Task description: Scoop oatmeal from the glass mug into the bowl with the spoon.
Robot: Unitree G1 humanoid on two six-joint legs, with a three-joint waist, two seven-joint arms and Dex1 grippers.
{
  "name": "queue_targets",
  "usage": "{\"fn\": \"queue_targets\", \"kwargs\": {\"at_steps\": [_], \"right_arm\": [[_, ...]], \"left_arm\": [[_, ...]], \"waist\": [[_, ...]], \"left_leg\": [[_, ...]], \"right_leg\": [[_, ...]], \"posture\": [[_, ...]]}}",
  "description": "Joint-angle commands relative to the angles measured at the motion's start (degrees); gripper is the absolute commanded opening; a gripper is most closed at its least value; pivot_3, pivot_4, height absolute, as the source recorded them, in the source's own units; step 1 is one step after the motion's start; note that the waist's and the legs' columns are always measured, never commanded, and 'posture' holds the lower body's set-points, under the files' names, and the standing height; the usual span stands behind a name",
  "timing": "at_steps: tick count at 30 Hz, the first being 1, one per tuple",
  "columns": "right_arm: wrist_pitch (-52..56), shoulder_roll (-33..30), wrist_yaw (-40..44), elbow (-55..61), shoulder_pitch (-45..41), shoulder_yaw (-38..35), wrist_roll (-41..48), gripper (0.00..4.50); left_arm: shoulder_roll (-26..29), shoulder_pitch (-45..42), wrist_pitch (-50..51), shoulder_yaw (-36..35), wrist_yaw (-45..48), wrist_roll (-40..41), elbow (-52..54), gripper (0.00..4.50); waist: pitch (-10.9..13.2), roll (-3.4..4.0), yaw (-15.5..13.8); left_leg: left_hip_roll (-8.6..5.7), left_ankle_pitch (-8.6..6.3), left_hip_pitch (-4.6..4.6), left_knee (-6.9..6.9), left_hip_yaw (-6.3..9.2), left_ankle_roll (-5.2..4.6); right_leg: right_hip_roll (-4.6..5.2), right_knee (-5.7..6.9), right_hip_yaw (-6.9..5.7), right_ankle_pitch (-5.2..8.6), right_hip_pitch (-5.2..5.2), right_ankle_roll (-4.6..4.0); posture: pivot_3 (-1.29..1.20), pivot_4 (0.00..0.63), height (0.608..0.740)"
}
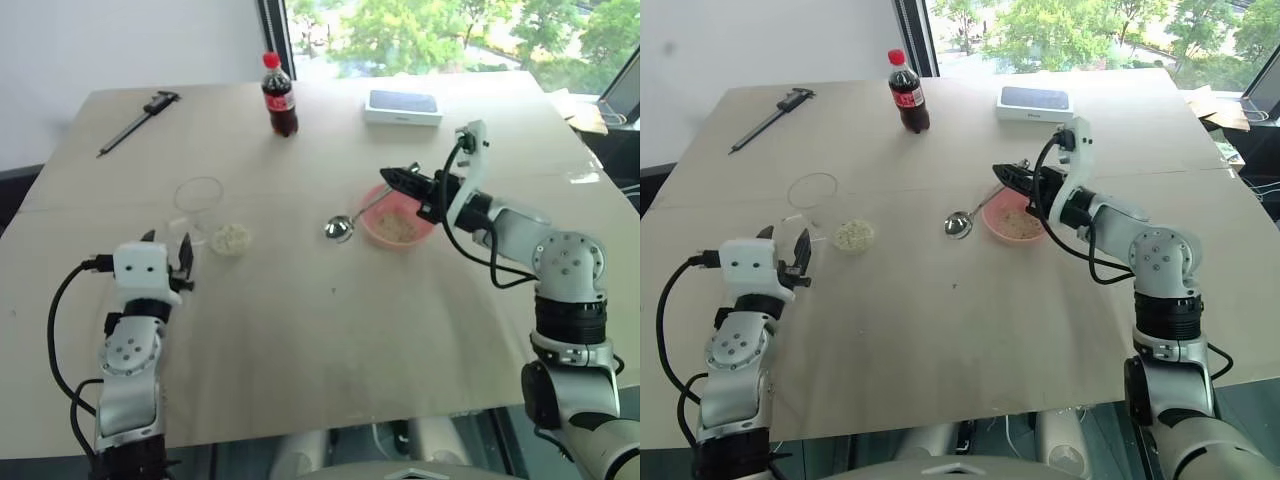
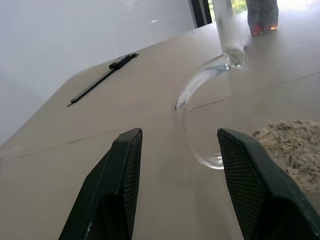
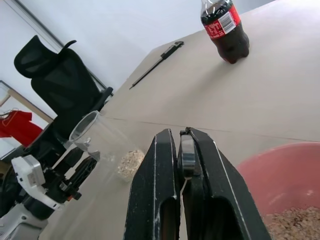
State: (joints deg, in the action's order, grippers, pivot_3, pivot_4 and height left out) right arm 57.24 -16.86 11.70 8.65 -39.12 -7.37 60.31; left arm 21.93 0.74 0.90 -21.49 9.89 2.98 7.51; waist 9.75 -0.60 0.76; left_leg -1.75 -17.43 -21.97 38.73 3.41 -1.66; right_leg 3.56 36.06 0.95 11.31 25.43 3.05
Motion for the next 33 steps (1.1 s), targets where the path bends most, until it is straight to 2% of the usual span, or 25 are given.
{"fn": "queue_targets", "kwargs": {"at_steps": [1,6,7,8,11,13,21,29,33], "right_arm": [[-1.26,0.08,0.42,2.44,-0.59,-1.4,-0.28,0.0],[-1.4,0.23,1.02,2.27,-0.33,-1.38,-1.16,0.0],[-1.42,0.34,1.11,2.24,-0.32,-1.36,-1.27,0.0],[-1.44,0.45,1.2,2.24,-0.28,-1.31,-1.37,0.0],[-1.55,0.71,1.54,2.17,-0.24,-1.24,-1.79,0.0],[-1.73,0.87,1.79,2.01,-0.22,-1.21,-2.12,0.0],[-2.1,1.76,2.32,1.6,-1.48,-1.55,-2.8,0.0],[-1.24,3.76,0.12,-0.05,-11.61,-3.57,0.0,0.0],[-1.61,2.81,2.04,-0.8,-15.9,-3.1,-0.59,0.0]], "left_arm": [[0.8,-0.7,-0.68,-0.95,-0.34,0.55,0.07,2.43],[1.07,-1.61,-0.96,-0.81,-0.26,0.97,-0.32,2.43],[1.1,-1.88,-1.05,-0.75,-0.28,1.0,-0.45,1.94],[1.13,-2.16,-1.09,-0.72,-0.33,1.0,-0.62,1.76],[1.19,-2.93,-1.14,-0.69,-0.53,0.78,-1.43,0.49],[1.2,-3.36,-1.18,-0.49,-0.57,0.77,-1.94,0.02],[0.9,-4.91,-0.66,0.7,-0.38,1.09,-2.76,0.02],[1.22,-11.01,1.21,7.44,4.51,2.0,-0.53,0.02],[1.55,-13.89,1.51,11.02,7.1,1.68,-1.41,0.02]], "waist": [[0.0,0.0,0.01],[0.0,0.0,0.03],[0.0,0.0,0.02],[0.0,0.0,0.02],[0.0,0.0,0.02],[-0.06,0.02,0.11],[-0.06,0.01,0.09],[-0.06,0.02,0.01],[-0.05,0.02,0.13]], "left_leg": [[0.0,0.0,0.0,0.01,-0.01,0.0],[0.0,0.0,-0.02,0.01,-0.03,0.01],[0.0,0.01,-0.01,0.01,-0.03,0.01],[0.0,0.01,-0.01,0.02,-0.03,0.02],[-0.01,0.01,-0.01,0.08,-0.03,0.02],[0.0,0.01,-0.01,0.16,-0.02,0.02],[-0.02,0.01,0.04,0.43,-0.11,0.02],[-0.09,0.02,0.01,0.53,-0.06,0.04],[-0.1,0.03,-0.08,0.53,-0.1,0.05]], "right_leg": [[0.0,0.0,0.01,0.0,0.0,0.0],[0.01,0.01,0.04,0.0,0.05,0.0],[0.01,0.04,0.04,0.0,0.05,0.0],[0.01,0.05,0.04,0.0,0.05,0.0],[0.01,0.13,0.04,0.0,0.05,0.0],[0.02,0.2,0.04,0.0,0.05,0.0],[-0.01,0.59,0.15,0.0,0.1,-0.01],[-0.01,0.7,0.11,0.0,0.12,0.0],[-0.01,0.65,0.13,0.0,0.22,0.0]], "posture": [[0.0,0.15,0.74],[0.0,0.15,0.74],[0.0,0.15,0.74],[0.0,0.15,0.74],[0.0,0.15,0.74],[0.0,0.15,0.74],[0.0,0.15,0.74],[0.0,0.15,0.74],[0.0,0.15,0.74]]}}
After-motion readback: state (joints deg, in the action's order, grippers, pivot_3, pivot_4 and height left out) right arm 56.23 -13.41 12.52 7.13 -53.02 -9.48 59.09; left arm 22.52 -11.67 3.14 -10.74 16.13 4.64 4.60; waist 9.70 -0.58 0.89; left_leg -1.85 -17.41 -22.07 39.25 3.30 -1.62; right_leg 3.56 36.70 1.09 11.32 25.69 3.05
